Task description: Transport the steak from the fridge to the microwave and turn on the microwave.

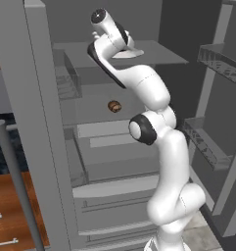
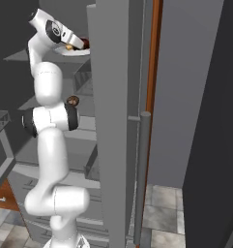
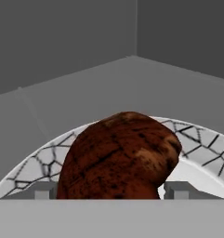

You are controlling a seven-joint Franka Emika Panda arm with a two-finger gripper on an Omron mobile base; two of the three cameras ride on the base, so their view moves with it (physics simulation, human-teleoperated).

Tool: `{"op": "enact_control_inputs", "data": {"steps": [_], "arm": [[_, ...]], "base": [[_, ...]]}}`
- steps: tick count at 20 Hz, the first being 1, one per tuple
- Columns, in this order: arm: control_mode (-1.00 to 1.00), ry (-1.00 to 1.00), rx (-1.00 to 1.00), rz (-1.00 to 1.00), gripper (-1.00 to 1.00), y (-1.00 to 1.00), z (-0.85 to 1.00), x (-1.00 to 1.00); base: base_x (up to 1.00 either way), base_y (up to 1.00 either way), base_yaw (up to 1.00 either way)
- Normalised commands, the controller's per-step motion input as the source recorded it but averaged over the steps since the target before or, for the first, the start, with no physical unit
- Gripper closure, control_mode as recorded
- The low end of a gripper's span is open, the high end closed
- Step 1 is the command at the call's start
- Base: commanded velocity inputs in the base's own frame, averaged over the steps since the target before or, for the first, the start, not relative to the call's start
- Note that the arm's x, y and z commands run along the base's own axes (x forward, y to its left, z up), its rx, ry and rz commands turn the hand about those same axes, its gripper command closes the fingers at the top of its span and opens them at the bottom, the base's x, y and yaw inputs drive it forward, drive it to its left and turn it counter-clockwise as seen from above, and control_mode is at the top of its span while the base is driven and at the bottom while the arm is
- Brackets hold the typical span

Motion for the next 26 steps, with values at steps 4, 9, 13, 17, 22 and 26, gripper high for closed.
{"op": "enact_control_inputs", "data": {"steps": [4, 9, 13, 17, 22, 26], "arm": [[-1.0, 0.0, 0.0, 0.01, 1.0, 0.0, -0.02, -0.64], [-1.0, -0.01, 0.01, 0.03, 1.0, -0.02, -0.04, -0.98], [-1.0, -0.03, 0.0, 0.07, 1.0, -0.08, -0.19, -1.0], [-1.0, -0.06, 0.0, 0.1, 1.0, -0.14, -0.69, -0.84], [-1.0, -0.12, 0.0, 0.11, 1.0, -0.21, -0.35, -0.54], [-1.0, -0.13, 0.0, 0.11, 1.0, -0.3, -0.07, -0.62]], "base": [[0.0, 0.0, 0.0], [0.0, 0.0, 0.0], [0.0, 0.0, 0.0], [0.0, 0.0, 0.0], [0.0, 0.0, 0.0], [0.0, 0.0, 0.0]]}}
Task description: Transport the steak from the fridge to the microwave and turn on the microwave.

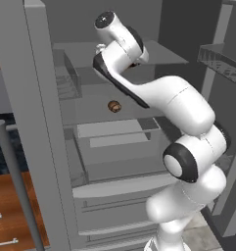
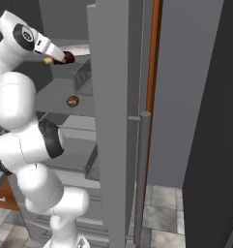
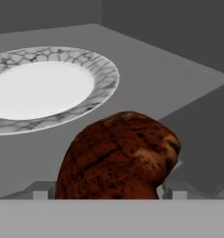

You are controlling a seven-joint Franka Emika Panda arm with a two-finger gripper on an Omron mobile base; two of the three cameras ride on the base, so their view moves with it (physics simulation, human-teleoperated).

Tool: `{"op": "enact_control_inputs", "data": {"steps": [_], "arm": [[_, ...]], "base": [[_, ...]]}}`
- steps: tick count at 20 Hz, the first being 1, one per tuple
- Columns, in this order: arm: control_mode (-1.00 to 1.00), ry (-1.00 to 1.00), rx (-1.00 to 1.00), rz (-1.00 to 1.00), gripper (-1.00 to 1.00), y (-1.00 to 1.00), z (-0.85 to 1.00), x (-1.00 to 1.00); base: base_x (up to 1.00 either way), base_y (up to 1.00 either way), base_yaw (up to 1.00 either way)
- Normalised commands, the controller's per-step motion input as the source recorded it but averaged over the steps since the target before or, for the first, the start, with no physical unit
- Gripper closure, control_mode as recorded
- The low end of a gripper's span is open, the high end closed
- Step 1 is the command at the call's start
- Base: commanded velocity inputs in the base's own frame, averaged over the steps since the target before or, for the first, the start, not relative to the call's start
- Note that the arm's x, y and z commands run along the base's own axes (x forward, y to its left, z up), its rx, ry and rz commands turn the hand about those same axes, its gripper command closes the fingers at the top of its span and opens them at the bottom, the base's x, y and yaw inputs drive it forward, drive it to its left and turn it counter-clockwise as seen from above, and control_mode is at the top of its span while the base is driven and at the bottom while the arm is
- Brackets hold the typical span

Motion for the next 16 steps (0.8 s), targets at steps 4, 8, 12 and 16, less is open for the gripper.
{"op": "enact_control_inputs", "data": {"steps": [4, 8, 12, 16], "arm": [[-1.0, -0.08, 0.0, 0.09, 1.0, -0.33, 0.22, -0.69], [-1.0, -0.03, 0.0, 0.17, 1.0, -0.16, 0.29, -0.91], [-1.0, 0.0, 0.0, 0.25, 1.0, -0.01, 0.06, -1.0], [-1.0, 0.05, 0.0, 0.36, 1.0, -0.01, 0.02, -1.0]], "base": [[0.0, 0.0, 0.0], [0.0, 0.0, 0.0], [0.0, 0.0, 0.0], [0.0, 0.0, 0.0]]}}
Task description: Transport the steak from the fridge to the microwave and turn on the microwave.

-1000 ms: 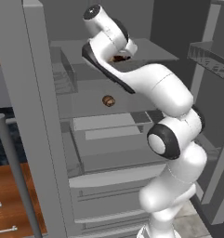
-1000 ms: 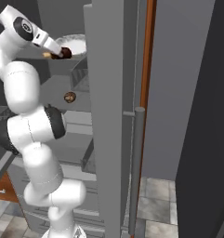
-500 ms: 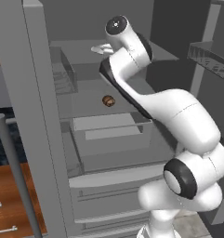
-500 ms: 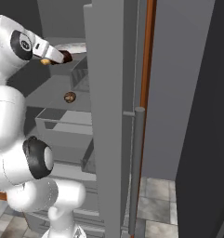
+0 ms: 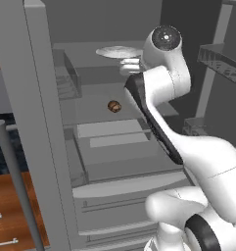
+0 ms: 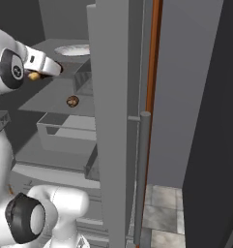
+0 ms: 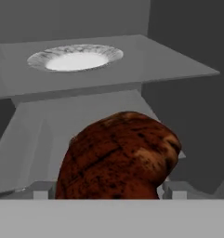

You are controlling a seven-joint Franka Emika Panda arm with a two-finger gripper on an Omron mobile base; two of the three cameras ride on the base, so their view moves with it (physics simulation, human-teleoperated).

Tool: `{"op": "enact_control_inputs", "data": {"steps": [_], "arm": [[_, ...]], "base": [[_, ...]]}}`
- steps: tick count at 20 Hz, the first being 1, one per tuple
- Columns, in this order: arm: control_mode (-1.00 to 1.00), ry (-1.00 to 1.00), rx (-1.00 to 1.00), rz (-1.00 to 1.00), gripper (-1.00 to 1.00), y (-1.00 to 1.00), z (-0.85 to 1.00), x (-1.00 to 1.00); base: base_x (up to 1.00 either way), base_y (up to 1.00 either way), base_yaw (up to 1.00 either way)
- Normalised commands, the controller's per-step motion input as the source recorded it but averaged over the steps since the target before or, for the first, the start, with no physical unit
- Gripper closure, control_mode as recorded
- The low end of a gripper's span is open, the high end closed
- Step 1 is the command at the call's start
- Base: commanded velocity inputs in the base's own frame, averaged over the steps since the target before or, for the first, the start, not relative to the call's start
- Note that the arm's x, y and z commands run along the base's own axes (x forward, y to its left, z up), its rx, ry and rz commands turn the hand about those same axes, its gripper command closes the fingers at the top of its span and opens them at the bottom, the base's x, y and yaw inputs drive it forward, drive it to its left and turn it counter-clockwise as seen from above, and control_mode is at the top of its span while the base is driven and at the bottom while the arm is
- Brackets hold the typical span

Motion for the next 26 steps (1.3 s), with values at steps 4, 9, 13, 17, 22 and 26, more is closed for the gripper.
{"op": "enact_control_inputs", "data": {"steps": [4, 9, 13, 17, 22, 26], "arm": [[-1.0, 0.06, 0.0, 0.44, 1.0, -0.07, 0.0, -1.0], [-1.0, 0.07, 0.0, 0.34, 1.0, 0.0, 0.01, -1.0], [-1.0, 0.04, 0.0, 0.22, 1.0, 0.0, 0.0, -1.0], [-1.0, 0.01, 0.0, 0.07, 1.0, 0.0, 0.01, -0.94], [-1.0, 0.0, 0.0, -0.07, 1.0, -0.12, 0.04, -0.9], [-1.0, 0.06, 0.0, -0.25, 1.0, -0.03, 0.13, -0.51]], "base": [[0.0, 0.0, 0.0], [0.0, 0.0, 0.0], [0.0, 0.0, 0.0], [0.0, 0.0, 0.0], [0.0, 0.0, 0.0], [0.0, 0.0, 0.0]]}}
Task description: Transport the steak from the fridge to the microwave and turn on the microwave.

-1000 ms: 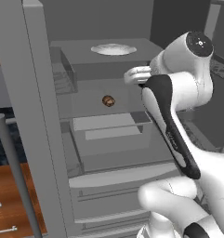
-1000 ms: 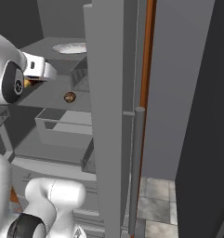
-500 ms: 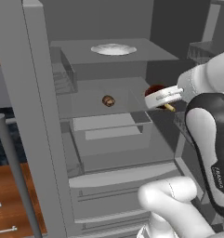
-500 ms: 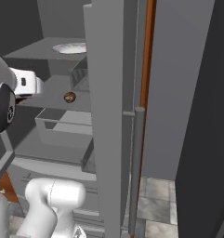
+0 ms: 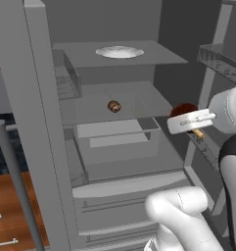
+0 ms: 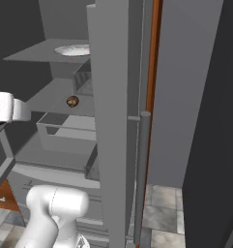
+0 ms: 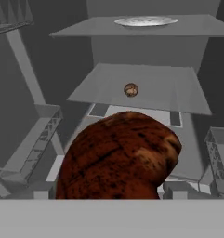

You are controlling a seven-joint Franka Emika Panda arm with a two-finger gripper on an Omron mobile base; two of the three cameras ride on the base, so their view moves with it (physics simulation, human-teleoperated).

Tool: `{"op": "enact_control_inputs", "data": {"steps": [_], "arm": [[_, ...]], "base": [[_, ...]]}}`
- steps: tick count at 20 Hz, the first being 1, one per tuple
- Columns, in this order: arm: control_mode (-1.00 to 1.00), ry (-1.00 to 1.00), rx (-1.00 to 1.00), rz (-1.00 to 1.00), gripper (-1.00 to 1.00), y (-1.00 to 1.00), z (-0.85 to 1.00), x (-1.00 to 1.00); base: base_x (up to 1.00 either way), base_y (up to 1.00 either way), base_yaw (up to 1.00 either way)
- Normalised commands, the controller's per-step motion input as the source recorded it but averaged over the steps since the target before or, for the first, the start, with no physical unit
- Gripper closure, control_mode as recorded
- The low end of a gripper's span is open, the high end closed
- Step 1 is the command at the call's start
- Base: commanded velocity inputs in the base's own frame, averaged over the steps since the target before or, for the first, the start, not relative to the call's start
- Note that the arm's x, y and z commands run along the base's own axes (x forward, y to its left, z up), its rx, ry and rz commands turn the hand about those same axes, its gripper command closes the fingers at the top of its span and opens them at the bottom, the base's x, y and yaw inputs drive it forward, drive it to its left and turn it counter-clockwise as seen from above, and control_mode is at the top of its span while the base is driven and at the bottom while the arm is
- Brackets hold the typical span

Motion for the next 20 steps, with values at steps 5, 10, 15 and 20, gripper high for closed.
{"op": "enact_control_inputs", "data": {"steps": [5, 10, 15, 20], "arm": [[-1.0, 0.02, 0.0, -0.12, 1.0, -0.22, 0.0, -0.6], [-1.0, 0.02, -0.01, -0.03, 1.0, -0.23, 0.01, -0.25], [1.0, 0.0, 0.0, 0.0, 1.0, -0.13, 0.0, -0.19], [1.0, 0.0, 0.0, 0.0, 1.0, 0.0, 0.0, 0.0]], "base": [[0.0, 0.0, 0.0], [0.0, 0.0, 0.0], [-0.2, -0.07, 0.0], [-0.96, 0.0, 0.0]]}}
